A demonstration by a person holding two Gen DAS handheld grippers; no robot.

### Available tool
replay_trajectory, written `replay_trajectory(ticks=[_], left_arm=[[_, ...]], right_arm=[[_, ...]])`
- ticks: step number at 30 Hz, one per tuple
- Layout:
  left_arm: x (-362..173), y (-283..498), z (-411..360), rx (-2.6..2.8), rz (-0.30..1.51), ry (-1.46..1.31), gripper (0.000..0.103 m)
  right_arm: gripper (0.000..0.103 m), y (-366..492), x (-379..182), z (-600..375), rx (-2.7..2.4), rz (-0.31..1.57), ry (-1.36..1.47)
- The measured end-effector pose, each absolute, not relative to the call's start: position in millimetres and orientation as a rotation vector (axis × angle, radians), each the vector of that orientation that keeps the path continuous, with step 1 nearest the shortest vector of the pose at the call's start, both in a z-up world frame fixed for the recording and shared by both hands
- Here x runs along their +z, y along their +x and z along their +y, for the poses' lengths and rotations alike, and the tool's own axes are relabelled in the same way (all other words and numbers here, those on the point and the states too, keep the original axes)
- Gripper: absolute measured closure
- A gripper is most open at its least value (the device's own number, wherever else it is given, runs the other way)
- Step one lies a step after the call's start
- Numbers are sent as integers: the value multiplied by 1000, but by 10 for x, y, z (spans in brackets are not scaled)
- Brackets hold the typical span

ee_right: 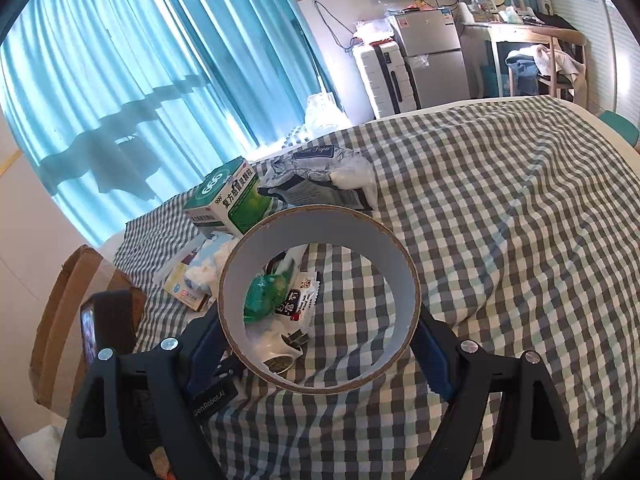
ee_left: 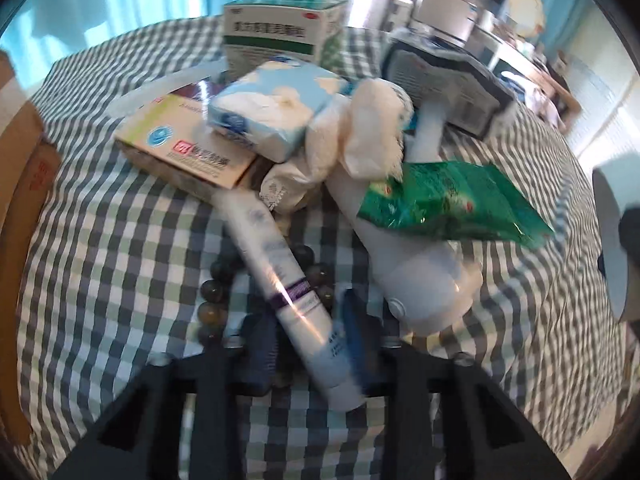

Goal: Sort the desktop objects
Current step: 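Grasp the brown tape roll by its rim with the right tool, then grasp the white-and-purple toothpaste tube with the left tool while the right tool holds the tape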

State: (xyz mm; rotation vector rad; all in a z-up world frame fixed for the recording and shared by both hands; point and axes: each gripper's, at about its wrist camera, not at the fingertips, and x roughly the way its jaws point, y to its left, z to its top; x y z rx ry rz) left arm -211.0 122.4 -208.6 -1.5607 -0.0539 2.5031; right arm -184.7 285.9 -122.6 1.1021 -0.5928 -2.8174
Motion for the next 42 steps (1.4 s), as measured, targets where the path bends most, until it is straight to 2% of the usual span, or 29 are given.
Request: replay_trajectory(ticks=[2,4,22,42], left_arm=[[-2046,-2083,1203,2479,-61,-1537,84],[-1953,-2016,1166,2486,-50,-1499,86],[-1065,-1381,766,2572,-23,-1275,86],[-252,-775,0,2697,-138,-1100,86]], right_arm=[[21,-1844,-1224,2899,-2817,-609,1100],[21,-1833,-1207,2902,-2818,-599,1102],[21,-1277,-848,2454,-2811,-451,1091],[21,-728,-216,1562,-2779,-238,985]])
